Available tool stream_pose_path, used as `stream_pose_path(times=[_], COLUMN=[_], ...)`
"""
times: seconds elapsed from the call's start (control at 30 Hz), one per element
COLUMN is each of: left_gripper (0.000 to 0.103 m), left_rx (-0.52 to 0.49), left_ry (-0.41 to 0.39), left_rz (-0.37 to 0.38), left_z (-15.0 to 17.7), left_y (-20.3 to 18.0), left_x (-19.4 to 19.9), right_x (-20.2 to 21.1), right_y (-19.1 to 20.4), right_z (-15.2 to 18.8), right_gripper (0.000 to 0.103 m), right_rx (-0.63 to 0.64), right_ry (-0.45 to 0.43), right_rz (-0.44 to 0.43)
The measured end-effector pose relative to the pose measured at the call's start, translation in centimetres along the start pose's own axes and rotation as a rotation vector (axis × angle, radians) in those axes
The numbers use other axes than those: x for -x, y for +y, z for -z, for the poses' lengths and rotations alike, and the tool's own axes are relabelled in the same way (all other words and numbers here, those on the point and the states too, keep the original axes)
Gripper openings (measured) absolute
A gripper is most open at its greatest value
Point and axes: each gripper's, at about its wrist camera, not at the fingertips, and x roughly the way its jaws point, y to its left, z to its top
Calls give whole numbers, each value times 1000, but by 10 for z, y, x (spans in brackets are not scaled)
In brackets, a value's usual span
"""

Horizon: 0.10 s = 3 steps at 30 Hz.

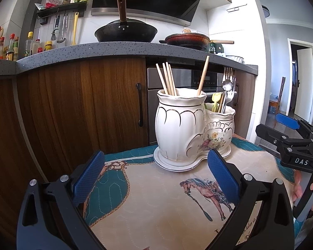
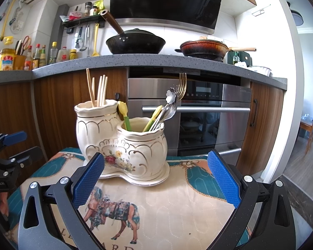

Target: Organize utensils

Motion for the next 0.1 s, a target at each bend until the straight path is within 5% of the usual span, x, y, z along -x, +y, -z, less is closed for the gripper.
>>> stream_pose_path(times=[0.1], left_gripper=[97], left_rx=[-1], left_ry=[1], left_rz=[-2], left_z=[0], left_y=[0], left_x=[0], right_x=[-1], right_y=[0], right_z=[0], right_gripper=[98], right_rx=[0], right_ry=[1], right_rz=[0])
